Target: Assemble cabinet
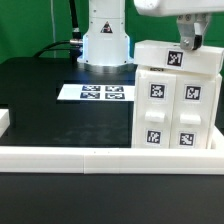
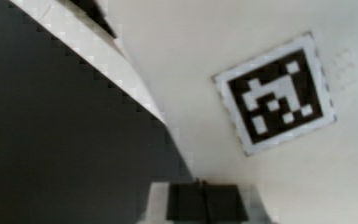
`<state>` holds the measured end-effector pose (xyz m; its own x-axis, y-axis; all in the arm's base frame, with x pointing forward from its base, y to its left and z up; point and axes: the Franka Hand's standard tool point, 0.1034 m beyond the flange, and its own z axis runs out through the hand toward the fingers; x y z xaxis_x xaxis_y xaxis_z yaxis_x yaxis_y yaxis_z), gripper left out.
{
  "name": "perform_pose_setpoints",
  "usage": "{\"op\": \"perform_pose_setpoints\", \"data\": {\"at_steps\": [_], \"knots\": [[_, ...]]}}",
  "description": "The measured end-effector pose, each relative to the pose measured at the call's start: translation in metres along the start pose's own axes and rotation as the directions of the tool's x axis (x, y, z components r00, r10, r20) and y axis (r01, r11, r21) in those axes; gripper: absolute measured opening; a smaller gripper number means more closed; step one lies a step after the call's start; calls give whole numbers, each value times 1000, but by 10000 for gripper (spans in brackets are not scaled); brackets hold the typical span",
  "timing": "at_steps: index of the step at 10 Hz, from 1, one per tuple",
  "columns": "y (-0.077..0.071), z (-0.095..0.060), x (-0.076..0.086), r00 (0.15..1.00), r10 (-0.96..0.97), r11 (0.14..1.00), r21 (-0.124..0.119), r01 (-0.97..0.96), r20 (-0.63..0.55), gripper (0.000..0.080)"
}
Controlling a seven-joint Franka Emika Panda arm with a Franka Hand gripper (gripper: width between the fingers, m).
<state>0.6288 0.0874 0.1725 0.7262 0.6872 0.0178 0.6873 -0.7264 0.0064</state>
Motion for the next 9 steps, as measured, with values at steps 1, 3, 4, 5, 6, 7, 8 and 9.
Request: {"op": "perform_pose_setpoints", "data": {"at_steps": [1, 3, 4, 5, 6, 7, 8, 9], "knots": [[-1, -2, -1, 1000, -19, 1000, 12, 19, 12, 106], [-5, -7, -5, 998, -54, 998, 31, 53, 31, 244], [-4, -5, -4, 998, -48, 998, 29, 48, 29, 380], [-4, -5, -5, 998, -48, 998, 29, 47, 30, 563], [-4, -4, -5, 998, -48, 998, 29, 47, 30, 563], [-3, -4, -6, 997, -75, 997, 30, 74, 30, 707], [-1, -2, -8, 987, -161, 987, 33, 160, 27, 779], [-3, -2, -8, 975, -223, 974, 37, 222, 25, 779]]}}
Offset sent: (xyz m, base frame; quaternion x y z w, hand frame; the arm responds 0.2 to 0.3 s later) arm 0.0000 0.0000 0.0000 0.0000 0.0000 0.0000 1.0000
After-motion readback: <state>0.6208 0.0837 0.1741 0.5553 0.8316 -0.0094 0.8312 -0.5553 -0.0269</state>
